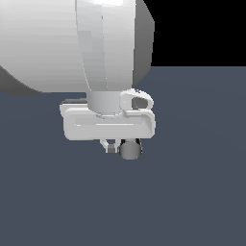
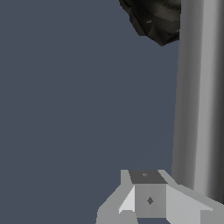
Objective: Turn on the faucet by rotating a designated handle.
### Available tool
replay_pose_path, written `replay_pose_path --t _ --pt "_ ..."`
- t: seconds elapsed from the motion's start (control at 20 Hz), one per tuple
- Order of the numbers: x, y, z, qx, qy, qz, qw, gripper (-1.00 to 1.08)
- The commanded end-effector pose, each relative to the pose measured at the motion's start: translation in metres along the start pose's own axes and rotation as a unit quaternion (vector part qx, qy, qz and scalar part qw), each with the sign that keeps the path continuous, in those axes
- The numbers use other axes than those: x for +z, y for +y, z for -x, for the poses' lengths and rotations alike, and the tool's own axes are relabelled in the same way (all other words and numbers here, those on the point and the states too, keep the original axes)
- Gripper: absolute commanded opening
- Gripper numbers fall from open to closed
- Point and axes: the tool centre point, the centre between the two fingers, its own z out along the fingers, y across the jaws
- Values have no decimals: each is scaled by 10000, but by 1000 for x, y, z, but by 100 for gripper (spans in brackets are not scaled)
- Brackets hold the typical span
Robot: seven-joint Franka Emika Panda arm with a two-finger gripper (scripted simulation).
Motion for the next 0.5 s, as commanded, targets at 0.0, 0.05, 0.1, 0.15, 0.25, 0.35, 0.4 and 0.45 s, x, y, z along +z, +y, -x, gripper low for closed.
replay_pose_path --t 0.0,0.05,0.1,0.15,0.25,0.35,0.4,0.45 --pt "0 25 -5 135 30 7 9999 -100" --pt "0 30 -6 135 30 7 9999 -100" --pt "0 35 -6 135 30 7 9999 -100" --pt "0 40 -6 135 30 7 9999 -100" --pt "0 49 -6 135 30 7 9999 -100" --pt "0 59 -7 135 30 7 9999 -100" --pt "0 64 -7 135 30 7 9999 -100" --pt "0 69 -7 135 30 7 9999 -100"
